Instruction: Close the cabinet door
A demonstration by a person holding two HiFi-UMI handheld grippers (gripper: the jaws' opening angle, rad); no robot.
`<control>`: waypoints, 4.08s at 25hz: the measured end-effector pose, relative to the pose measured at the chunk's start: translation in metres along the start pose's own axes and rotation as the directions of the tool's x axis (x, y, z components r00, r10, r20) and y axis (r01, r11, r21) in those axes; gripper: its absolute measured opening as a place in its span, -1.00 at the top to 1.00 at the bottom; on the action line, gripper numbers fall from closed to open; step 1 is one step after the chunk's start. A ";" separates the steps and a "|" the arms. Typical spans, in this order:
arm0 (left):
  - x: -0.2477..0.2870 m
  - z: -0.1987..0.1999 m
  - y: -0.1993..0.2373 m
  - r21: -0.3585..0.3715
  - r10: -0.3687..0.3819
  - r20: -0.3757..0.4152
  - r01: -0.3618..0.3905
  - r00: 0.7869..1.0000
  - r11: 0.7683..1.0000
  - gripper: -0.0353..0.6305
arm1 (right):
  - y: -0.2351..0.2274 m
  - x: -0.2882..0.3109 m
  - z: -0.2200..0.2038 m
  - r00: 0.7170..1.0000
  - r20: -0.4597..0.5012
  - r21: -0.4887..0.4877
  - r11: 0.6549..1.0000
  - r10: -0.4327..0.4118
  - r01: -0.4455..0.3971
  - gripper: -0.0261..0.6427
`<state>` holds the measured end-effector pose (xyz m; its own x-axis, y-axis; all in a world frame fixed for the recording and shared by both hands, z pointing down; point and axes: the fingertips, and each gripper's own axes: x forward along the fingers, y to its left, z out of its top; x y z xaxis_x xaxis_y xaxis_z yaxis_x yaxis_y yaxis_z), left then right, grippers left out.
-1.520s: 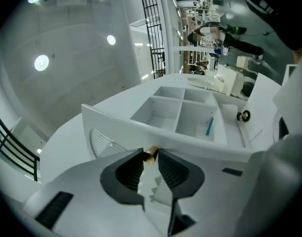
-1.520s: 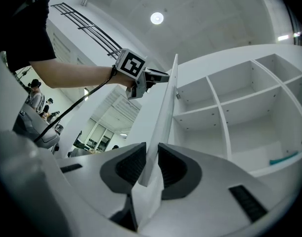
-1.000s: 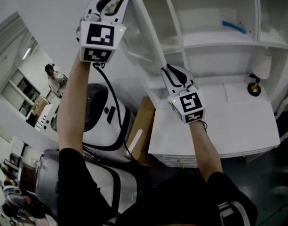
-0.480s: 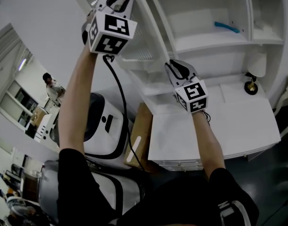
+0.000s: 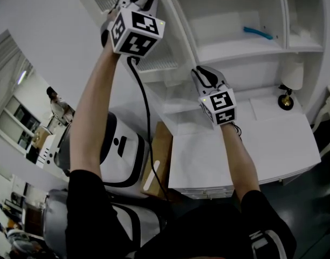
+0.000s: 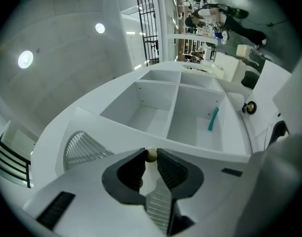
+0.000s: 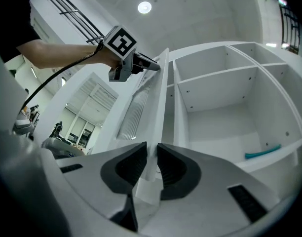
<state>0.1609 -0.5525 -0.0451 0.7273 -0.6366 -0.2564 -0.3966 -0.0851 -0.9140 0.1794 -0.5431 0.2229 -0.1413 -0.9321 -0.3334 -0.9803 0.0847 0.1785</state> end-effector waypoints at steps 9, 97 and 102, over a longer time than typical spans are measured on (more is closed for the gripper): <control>0.024 -0.006 -0.005 0.069 0.026 -0.016 -0.025 1.000 0.997 0.64 | -0.014 0.019 -0.011 0.996 -0.063 -0.076 0.995 -0.069 0.064 0.70; -0.281 -0.033 -0.413 -0.916 -0.213 -0.067 0.024 0.975 0.401 0.86 | 0.061 -0.276 -0.131 0.922 -0.381 0.212 0.965 -0.065 0.156 0.87; -0.297 -0.027 -0.427 -0.916 -0.238 -0.093 0.010 0.967 0.400 0.86 | 0.076 -0.288 -0.128 0.926 -0.376 0.226 0.966 -0.033 0.126 0.87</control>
<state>0.0989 -0.3479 0.4302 0.7456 -0.6664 -0.0012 -0.6643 -0.7431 -0.0801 0.1627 -0.3133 0.4506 -0.0464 -0.9984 0.0330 -0.9959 0.0437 -0.0786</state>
